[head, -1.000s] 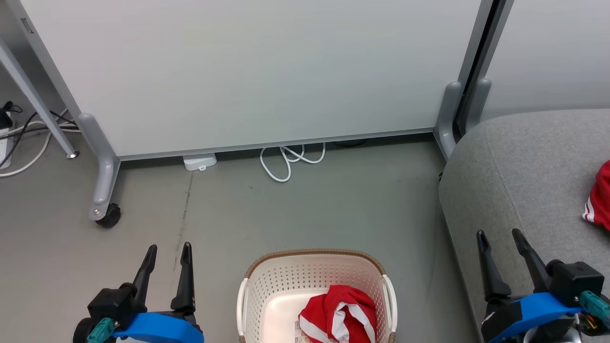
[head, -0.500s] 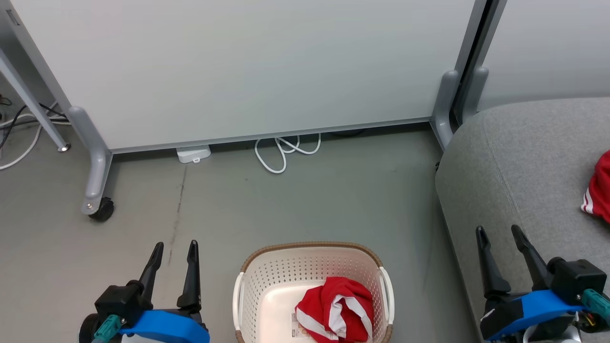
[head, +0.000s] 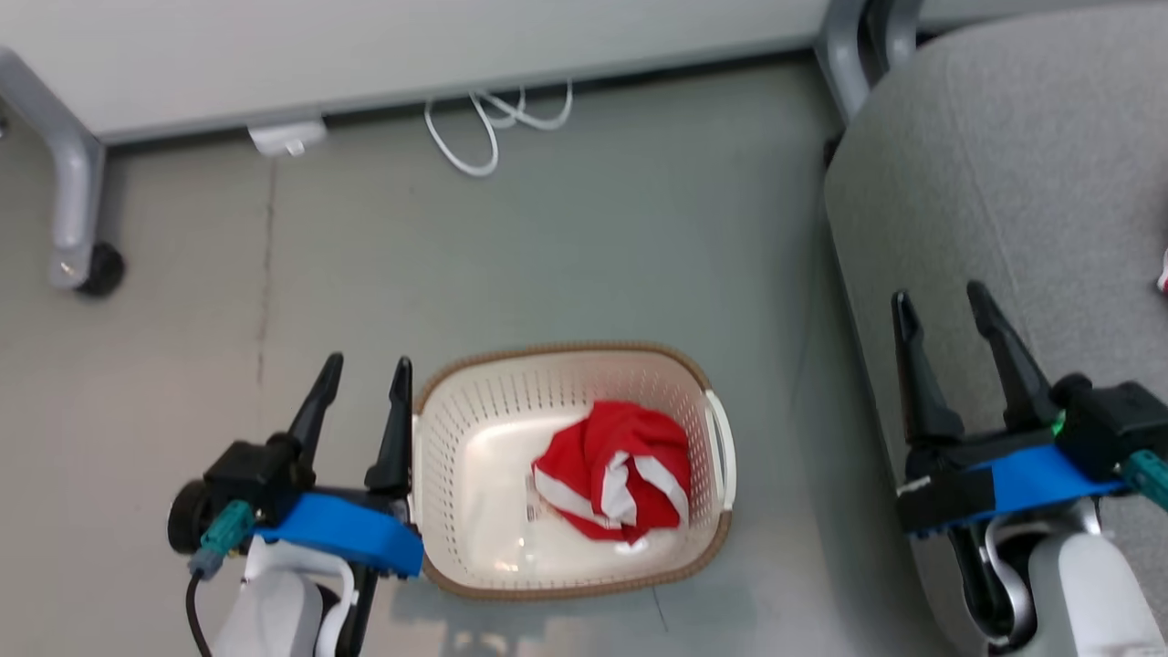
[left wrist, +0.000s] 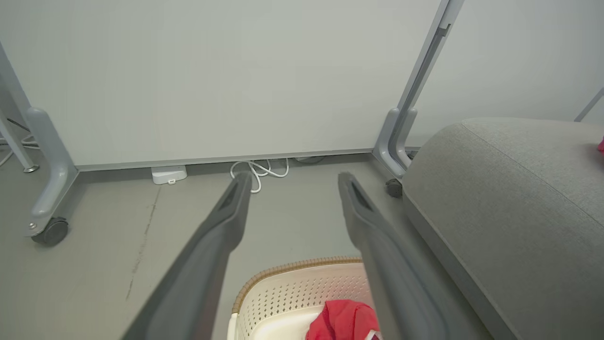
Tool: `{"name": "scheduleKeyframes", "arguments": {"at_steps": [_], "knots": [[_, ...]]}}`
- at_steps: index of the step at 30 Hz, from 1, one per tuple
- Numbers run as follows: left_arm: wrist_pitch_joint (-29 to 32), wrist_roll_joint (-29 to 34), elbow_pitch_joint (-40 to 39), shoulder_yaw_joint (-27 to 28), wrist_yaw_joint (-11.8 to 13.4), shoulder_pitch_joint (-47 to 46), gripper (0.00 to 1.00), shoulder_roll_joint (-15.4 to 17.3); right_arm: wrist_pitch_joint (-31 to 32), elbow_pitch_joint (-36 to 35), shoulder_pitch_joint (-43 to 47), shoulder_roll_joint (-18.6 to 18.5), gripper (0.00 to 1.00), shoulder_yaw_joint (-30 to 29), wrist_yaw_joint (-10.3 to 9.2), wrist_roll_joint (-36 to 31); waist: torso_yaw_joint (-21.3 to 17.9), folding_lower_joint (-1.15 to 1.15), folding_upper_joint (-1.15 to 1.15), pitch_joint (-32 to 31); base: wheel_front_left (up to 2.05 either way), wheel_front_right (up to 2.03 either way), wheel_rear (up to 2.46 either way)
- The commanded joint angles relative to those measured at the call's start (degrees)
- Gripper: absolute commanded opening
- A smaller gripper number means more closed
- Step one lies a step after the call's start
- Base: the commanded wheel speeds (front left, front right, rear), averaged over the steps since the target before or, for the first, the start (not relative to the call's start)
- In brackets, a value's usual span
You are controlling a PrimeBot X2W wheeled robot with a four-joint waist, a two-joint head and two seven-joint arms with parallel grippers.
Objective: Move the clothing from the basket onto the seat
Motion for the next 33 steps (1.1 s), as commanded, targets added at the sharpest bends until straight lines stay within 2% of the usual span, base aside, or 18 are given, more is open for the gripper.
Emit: {"name": "scheduleKeyframes", "arguments": {"at_steps": [1,7,15,25,33], "knots": [[-0.3,0.2,0.3,-0.5,0.0,-2.4,1.00,0.7,-0.4,-0.7,-2.2,0.1,1.00,0.6,0.03,-0.3,-2.9,-0.01,0.00,8.1,0.00,0.00,0.00],[-0.3,0.5,3.1,-3.5,0.0,-9.3,1.00,2.0,-1.9,-1.8,-9.4,0.1,1.00,2.6,0.03,1.3,-6.6,-0.01,0.00,18.5,0.00,0.00,0.00],[-0.3,0.1,9.7,-11.6,0.0,-20.0,1.00,3.9,-4.1,-2.4,-16.2,0.1,1.00,4.7,0.03,2.6,-10.2,-0.01,0.00,29.4,0.00,0.00,0.00],[-0.3,-0.8,20.8,-22.1,0.0,-27.1,1.00,6.1,-6.8,-0.4,-18.6,0.1,1.00,8.5,0.03,5.3,-14.2,-0.01,0.00,35.8,0.00,0.00,0.00],[-0.3,-3.6,29.6,-25.3,0.0,-30.6,1.00,7.3,-8.2,-0.3,-19.1,0.1,1.00,11.2,0.03,7.3,-16.7,-0.01,0.00,38.7,0.00,0.00,0.00]]}}
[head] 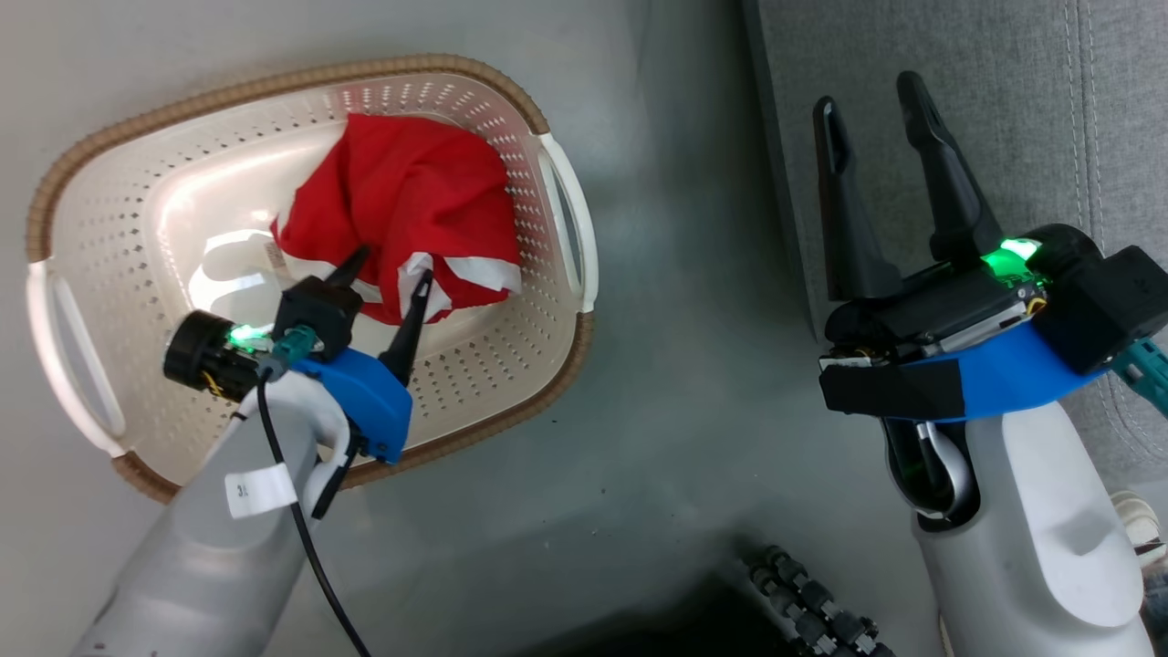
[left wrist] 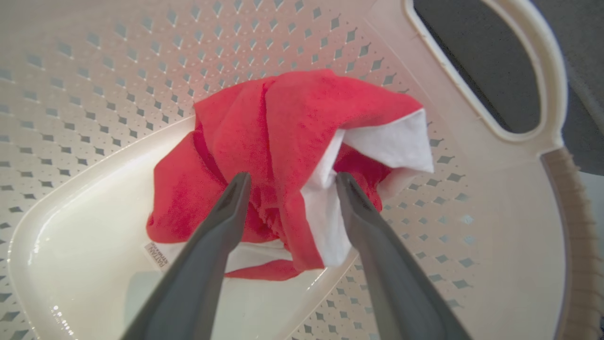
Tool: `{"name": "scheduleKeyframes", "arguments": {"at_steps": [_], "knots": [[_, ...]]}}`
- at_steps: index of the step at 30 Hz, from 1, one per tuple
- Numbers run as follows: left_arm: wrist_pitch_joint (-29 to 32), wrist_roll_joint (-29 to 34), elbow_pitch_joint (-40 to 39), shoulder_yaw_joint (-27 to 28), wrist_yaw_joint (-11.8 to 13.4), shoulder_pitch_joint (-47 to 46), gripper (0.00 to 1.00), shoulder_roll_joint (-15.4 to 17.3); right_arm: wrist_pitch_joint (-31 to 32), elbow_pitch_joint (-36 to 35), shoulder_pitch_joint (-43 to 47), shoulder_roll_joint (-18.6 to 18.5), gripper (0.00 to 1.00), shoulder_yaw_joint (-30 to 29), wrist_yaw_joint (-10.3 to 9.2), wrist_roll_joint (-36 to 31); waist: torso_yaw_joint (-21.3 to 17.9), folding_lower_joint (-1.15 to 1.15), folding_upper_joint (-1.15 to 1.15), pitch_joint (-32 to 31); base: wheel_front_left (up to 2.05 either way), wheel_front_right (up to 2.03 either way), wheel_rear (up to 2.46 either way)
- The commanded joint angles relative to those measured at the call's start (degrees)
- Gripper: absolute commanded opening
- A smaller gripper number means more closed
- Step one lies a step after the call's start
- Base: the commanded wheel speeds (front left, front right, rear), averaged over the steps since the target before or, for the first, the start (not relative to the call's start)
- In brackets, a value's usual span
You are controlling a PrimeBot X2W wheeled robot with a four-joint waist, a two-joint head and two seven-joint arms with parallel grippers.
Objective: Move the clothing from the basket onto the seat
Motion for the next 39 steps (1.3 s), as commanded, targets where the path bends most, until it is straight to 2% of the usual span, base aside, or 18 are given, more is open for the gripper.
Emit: {"name": "scheduleKeyframes", "arguments": {"at_steps": [1,4,10,11,12,13,39], "knots": [[-0.3,-0.6,1.2,-0.1,0.0,-1.9,1.00,1.0,-0.4,-0.2,-1.1,0.1,1.00,0.6,0.03,0.6,-1.1,-0.01,0.00,1.3,0.00,0.00,0.00],[-0.3,-1.3,4.1,0.0,0.0,-3.5,1.00,1.1,-0.8,-0.2,-0.9,0.1,1.00,1.5,0.02,1.4,-1.8,-0.01,0.00,2.0,0.00,0.00,0.00],[-0.3,-2.3,9.8,0.4,0.5,-7.4,1.00,-0.9,-1.1,0.4,-0.2,0.1,1.00,2.2,0.03,2.3,-2.4,-0.01,0.00,2.6,0.00,0.00,0.00],[-0.3,-2.4,10.3,0.7,1.1,-7.9,0.87,-1.2,-1.1,0.5,-0.2,0.1,1.00,2.3,0.03,2.4,-2.5,-0.01,0.00,2.7,0.00,0.00,0.00],[-0.3,-2.4,10.7,0.9,1.4,-8.3,0.35,-1.4,-1.2,0.6,-0.2,0.1,1.00,2.4,0.03,2.5,-2.6,-0.01,0.00,2.7,0.00,0.00,0.00],[-0.3,-2.4,10.9,1.0,1.6,-8.5,0.00,-1.6,-1.2,0.7,-0.2,0.1,1.00,2.4,0.03,2.6,-2.6,-0.01,0.00,2.7,0.00,0.00,0.00],[-0.3,-4.1,13.4,1.0,0.0,-8.0,0.00,-3.7,-1.3,1.5,-0.7,0.1,1.00,2.4,0.03,3.1,-1.9,-0.01,0.00,-0.3,0.00,0.00,0.00]]}}
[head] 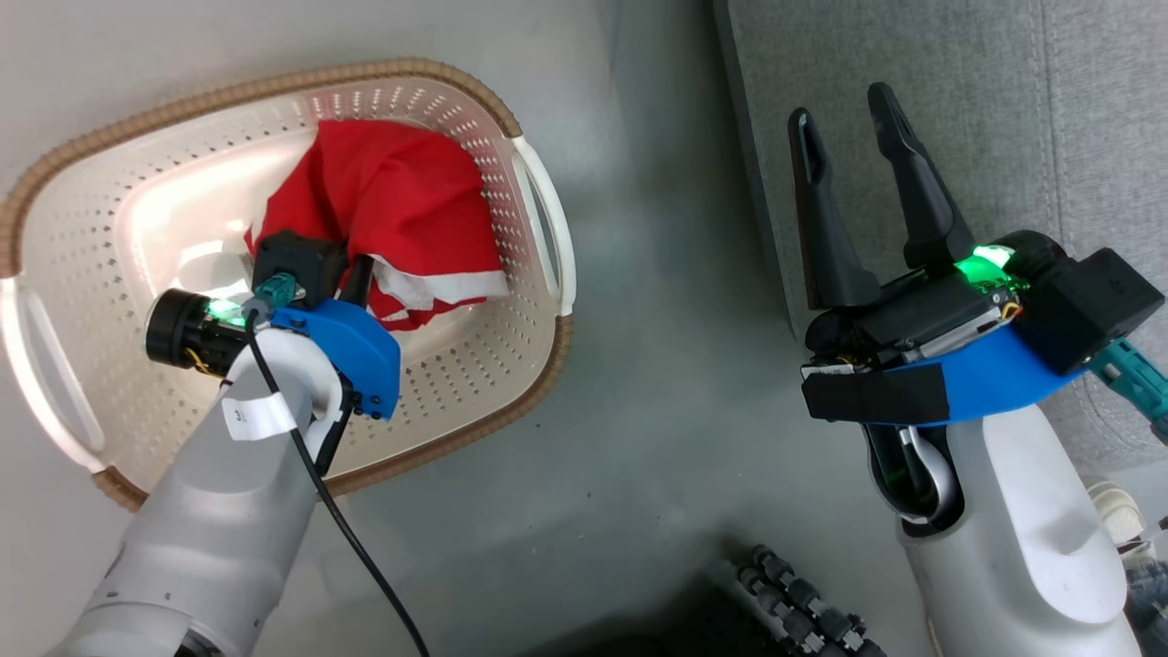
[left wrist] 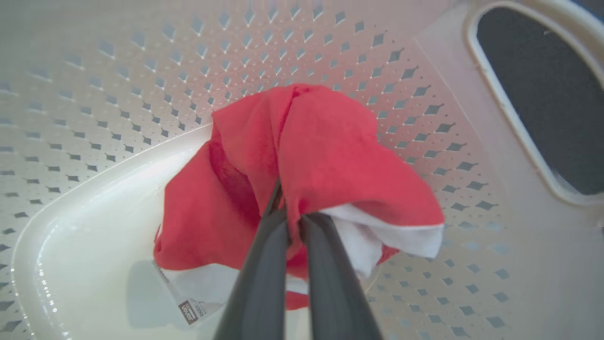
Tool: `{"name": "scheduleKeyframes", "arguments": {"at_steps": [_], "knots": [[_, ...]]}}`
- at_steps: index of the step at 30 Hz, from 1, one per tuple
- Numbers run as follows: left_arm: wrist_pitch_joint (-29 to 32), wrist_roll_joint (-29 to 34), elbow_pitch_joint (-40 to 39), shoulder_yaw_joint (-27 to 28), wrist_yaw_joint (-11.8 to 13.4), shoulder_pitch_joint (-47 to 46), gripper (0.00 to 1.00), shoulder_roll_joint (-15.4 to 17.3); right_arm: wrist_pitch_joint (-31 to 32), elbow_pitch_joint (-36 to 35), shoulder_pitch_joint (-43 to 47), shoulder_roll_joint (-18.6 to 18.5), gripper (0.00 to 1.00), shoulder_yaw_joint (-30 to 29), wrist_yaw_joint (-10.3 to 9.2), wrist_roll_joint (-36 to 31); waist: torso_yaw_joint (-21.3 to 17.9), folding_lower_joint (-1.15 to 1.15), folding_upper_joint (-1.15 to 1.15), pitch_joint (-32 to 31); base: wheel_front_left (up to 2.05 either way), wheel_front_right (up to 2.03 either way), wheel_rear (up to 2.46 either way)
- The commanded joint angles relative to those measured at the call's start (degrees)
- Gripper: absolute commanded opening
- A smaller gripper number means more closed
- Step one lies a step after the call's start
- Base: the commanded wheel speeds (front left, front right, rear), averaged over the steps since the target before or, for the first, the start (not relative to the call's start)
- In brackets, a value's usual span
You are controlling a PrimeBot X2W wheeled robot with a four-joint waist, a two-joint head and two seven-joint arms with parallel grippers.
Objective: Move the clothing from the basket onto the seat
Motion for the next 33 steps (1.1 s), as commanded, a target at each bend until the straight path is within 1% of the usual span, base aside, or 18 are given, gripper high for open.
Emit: {"name": "scheduleKeyframes", "arguments": {"at_steps": [1,2,5,6,7,8,14,18,23,28,33], "knots": [[-0.3,-0.3,-0.4,0.1,-0.4,0.5,0.00,-0.2,-0.4,0.5,-0.4,0.1,1.00,-0.1,0.03,-0.2,0.5,0.00,0.00,-1.5,0.00,0.00,0.00],[-0.3,-0.3,-0.4,0.1,-0.4,0.5,0.00,-0.2,-0.4,0.5,-0.4,0.1,1.00,-0.1,0.03,-0.2,0.5,0.00,0.00,-1.5,0.00,0.00,0.00],[-0.3,-0.2,-1.5,0.0,-0.5,1.9,0.00,-0.9,-0.4,1.4,0.0,0.1,1.00,-0.2,0.03,-0.3,2.1,0.00,0.00,-5.1,0.00,0.00,0.00],[-0.3,-0.2,-1.5,0.0,-0.5,1.9,0.00,-0.9,-0.4,1.4,0.0,0.1,1.00,-0.2,0.03,-0.3,2.1,0.00,0.00,-5.1,0.00,0.00,0.00],[-0.3,-0.1,-2.2,0.1,-0.5,3.0,0.00,-1.2,-0.4,2.3,0.5,0.1,1.00,-0.2,0.03,-0.7,3.1,0.00,0.00,-7.5,0.00,0.00,0.00],[-0.3,-0.1,-2.2,0.1,-0.5,3.0,0.00,-1.2,-0.4,2.3,0.5,0.1,1.00,-0.2,0.03,-0.7,3.1,0.00,0.00,-7.5,0.00,0.00,0.00],[-0.3,-0.1,-5.5,-0.7,-0.5,8.3,0.00,-2.9,-0.2,6.7,3.0,0.0,1.00,-0.6,0.02,-2.5,6.5,0.00,0.00,-17.8,0.00,0.00,0.00],[-0.3,-0.6,-7.3,-3.1,-0.4,11.7,0.00,-3.7,0.8,9.1,5.2,0.0,1.00,-0.8,0.03,-3.3,8.6,0.00,0.00,-25.1,0.00,0.00,0.00],[-0.3,-1.3,-10.3,-5.6,-0.4,14.3,0.00,-4.8,2.5,10.9,9.6,0.0,1.00,-2.4,0.02,-4.0,11.8,0.00,0.00,-33.8,0.00,0.00,0.00],[-0.3,-3.1,-13.3,-7.3,-0.4,16.1,0.00,-5.4,4.4,10.8,14.2,0.0,1.00,-2.7,0.03,-3.6,13.9,0.00,0.00,-40.7,0.00,0.00,0.00],[-0.3,-6.0,-15.6,-10.7,-0.4,15.7,0.00,-5.7,5.8,10.4,17.4,0.0,1.00,-2.2,0.03,-2.8,15.1,0.00,0.00,-45.9,0.00,0.00,0.00]]}}
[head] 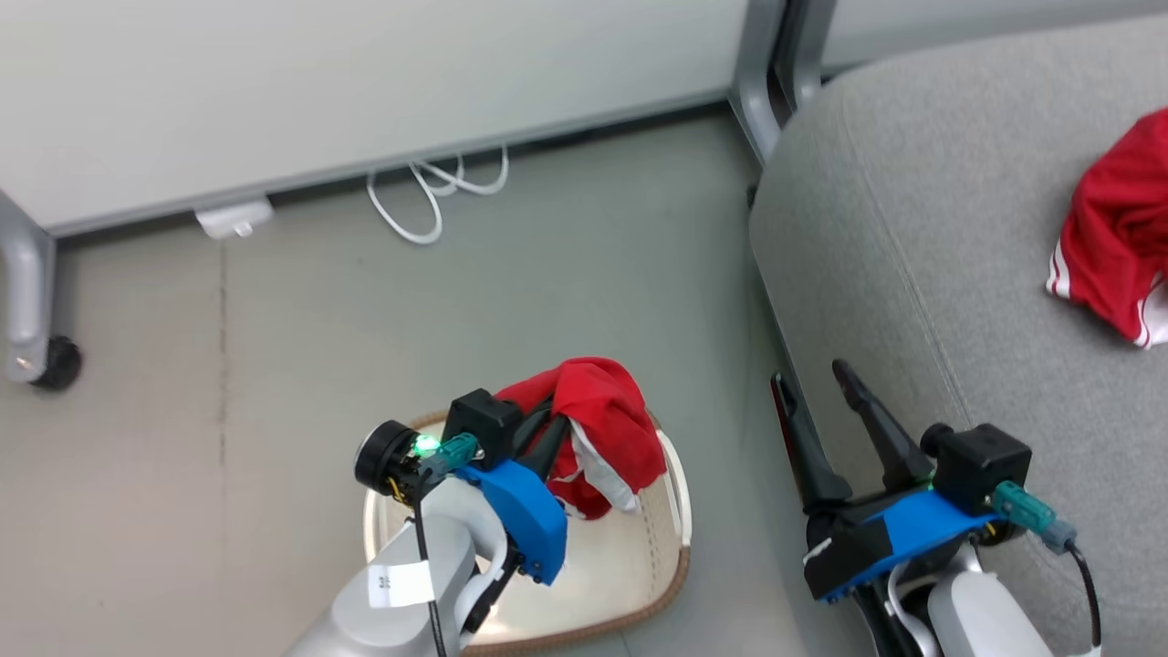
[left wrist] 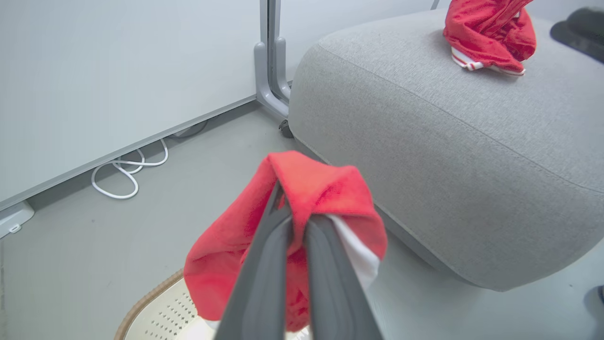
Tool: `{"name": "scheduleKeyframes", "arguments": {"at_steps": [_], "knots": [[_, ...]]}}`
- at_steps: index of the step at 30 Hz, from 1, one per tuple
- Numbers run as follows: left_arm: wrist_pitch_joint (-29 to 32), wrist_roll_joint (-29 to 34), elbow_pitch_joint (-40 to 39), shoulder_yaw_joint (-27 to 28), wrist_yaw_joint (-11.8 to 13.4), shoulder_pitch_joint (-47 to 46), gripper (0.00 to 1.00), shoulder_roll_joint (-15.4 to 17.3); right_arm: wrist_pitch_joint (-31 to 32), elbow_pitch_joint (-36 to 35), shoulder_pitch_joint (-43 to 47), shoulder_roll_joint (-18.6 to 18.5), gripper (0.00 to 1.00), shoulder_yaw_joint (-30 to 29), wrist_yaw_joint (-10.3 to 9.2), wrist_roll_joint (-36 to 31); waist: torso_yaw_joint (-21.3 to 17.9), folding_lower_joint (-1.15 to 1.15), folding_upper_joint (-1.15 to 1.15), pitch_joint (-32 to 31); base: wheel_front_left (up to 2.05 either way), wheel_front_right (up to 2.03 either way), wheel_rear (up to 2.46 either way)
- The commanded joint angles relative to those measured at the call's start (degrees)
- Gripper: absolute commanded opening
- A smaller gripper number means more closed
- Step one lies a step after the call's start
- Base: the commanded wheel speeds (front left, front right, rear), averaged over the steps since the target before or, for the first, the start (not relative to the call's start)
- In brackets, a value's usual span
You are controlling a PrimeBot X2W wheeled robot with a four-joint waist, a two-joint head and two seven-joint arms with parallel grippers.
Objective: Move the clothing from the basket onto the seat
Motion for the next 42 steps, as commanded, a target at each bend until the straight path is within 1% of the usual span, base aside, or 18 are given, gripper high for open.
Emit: {"name": "scheduleKeyframes", "arguments": {"at_steps": [1,9,19,26,34,39,42], "knots": [[-0.3,-1.0,-0.7,-1.1,0.0,-0.4,0.00,-0.2,0.4,-0.1,1.9,-0.1,1.00,0.1,0.03,0.2,3.1,0.02,-0.01,-6.0,0.00,0.00,0.00],[-0.3,-7.1,-3.2,-5.2,0.0,-4.0,0.00,-0.9,2.7,-0.5,6.4,-0.1,1.00,0.9,0.03,1.0,4.9,0.02,-0.01,-12.4,0.00,0.00,0.00],[-0.3,-12.7,-3.4,-10.2,0.0,-9.8,0.00,-1.5,4.1,-1.6,8.9,-0.1,1.00,1.5,0.03,1.4,6.0,0.02,-0.01,-15.9,0.00,0.00,0.00],[-0.3,-14.9,-2.8,-12.3,0.0,-11.5,0.00,-1.9,4.4,-2.0,9.2,-0.1,1.00,2.7,0.03,1.5,5.4,0.02,-0.01,-16.6,0.00,0.00,0.00],[-0.3,-16.2,-1.8,-14.0,0.0,-12.1,0.00,-2.0,5.3,-1.8,8.7,-0.1,1.00,3.7,0.03,0.5,4.7,0.02,-0.01,-15.9,0.00,0.00,0.00],[-0.3,-16.6,-1.8,-14.5,0.0,-12.7,0.00,-2.1,6.3,0.1,5.9,-0.1,1.00,5.5,0.03,0.1,4.7,0.02,-0.01,-14.9,0.00,0.00,0.00],[-0.3,-16.8,-1.9,-14.9,0.0,-13.2,0.00,-2.1,6.6,2.5,3.6,-0.1,1.00,6.9,0.03,-0.4,4.7,0.02,-0.01,-14.3,0.00,0.00,0.00]]}}
